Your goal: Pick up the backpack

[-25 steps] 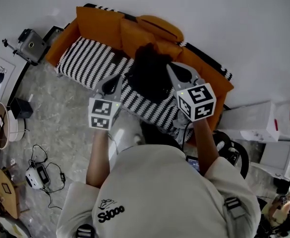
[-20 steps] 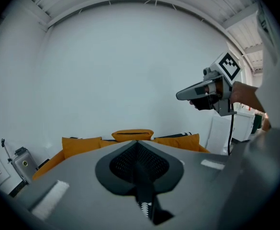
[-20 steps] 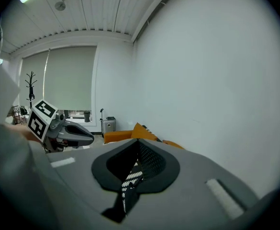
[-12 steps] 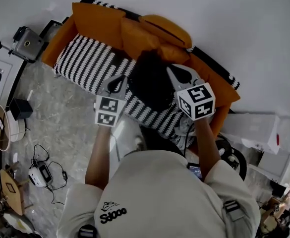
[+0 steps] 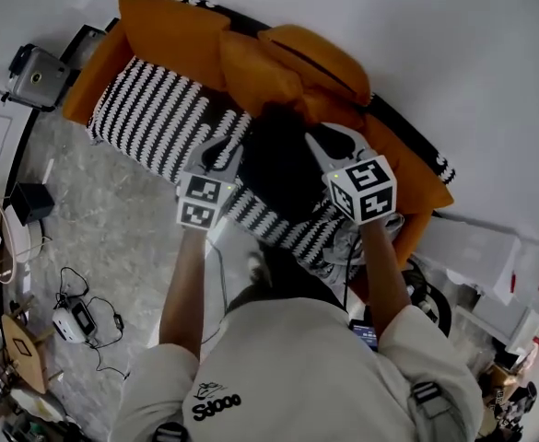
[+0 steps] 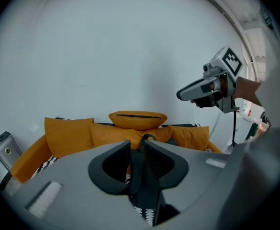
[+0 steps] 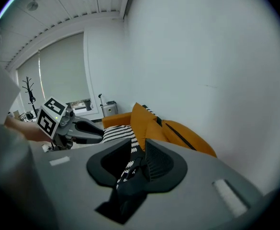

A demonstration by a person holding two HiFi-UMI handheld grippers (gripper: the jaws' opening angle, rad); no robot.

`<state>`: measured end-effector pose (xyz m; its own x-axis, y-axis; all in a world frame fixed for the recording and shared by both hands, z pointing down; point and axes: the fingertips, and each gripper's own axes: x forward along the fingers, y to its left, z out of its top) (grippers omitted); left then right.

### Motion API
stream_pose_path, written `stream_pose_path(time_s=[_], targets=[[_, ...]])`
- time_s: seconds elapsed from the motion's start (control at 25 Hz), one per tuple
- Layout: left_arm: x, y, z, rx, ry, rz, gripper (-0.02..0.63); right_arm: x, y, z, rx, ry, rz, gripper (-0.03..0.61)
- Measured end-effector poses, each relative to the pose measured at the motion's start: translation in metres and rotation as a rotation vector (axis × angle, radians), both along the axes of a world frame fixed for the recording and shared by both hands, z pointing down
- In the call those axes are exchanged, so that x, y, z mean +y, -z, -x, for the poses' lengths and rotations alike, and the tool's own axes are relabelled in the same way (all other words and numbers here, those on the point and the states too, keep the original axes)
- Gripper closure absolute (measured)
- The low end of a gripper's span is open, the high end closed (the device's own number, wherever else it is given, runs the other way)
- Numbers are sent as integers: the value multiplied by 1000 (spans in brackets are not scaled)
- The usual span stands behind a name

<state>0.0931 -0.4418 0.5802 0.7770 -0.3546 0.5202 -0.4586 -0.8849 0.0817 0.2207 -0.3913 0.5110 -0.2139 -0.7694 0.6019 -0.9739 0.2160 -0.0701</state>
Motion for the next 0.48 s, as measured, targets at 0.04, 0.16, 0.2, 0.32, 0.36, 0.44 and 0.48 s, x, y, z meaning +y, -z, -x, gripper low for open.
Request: stream_pose_path(time_s=[0.04,0.16,0.2,0.32,0.36,0.44,0.48], targets=[[-4,-5,-3,9,1,2,517,-4,-10,-2,-2,6,19,478],[-12,-24,-15,41,-24,14,501,-15,-38,-4,-16,23,69,463],[-13,-32,-20,43,-38,21,487,-19,-47,-5,-23,26,83,459],[-12,-57,-32,39,-68,52,451,-25,-73,-7,-42,32,122,448],[-10,-66,-36,34,-75,65,445,-26,-82,-9,-51,32,135,443],[-10,-85,-42,20,-86,90,425,-29,-98,-11,-69,32,158,436],[-11,-94,-45,13,-88,101,417,-31,-105,-12,-76,33,168,430]])
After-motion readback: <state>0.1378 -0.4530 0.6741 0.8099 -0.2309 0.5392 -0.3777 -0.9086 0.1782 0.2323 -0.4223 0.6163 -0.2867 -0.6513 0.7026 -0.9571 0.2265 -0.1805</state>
